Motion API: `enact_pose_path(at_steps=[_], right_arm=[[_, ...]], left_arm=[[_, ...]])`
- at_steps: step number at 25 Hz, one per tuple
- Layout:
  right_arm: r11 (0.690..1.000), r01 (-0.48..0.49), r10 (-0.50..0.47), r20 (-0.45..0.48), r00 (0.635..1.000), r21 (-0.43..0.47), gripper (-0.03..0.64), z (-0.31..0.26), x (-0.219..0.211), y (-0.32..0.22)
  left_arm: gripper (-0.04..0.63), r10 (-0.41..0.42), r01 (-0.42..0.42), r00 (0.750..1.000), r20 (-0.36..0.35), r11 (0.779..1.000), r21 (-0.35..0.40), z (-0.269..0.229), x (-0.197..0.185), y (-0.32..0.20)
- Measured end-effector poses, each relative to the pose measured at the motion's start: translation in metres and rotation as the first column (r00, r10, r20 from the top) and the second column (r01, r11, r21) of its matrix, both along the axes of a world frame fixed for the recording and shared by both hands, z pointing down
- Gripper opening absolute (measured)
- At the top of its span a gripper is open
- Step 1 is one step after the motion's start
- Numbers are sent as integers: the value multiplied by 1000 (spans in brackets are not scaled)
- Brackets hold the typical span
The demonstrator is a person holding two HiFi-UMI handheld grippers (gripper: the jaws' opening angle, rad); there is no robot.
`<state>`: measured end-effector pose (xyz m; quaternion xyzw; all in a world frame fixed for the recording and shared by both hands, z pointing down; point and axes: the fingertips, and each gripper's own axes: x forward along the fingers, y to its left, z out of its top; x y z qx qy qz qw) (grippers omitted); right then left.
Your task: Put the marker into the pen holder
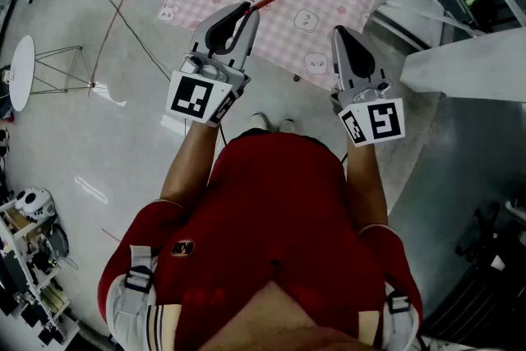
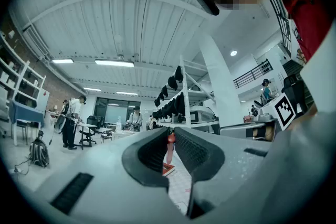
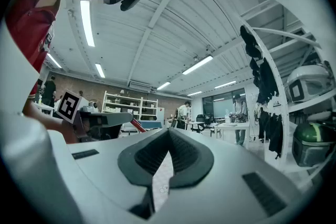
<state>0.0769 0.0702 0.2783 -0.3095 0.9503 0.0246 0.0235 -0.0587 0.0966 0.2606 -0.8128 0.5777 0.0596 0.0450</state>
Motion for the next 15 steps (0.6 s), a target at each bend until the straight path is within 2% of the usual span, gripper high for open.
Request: enact_pose_path(at_steps=[5, 15], right_arm=[[1000, 17, -16, 31, 999, -19, -2, 1, -13, -1], [999, -36, 36, 5, 999, -24, -2, 8, -37, 2]], left_arm=[[50, 5, -5, 1000, -6, 1000, -12, 7, -14, -3], [51, 10, -9, 999, -43, 1000, 13, 8, -55, -7]])
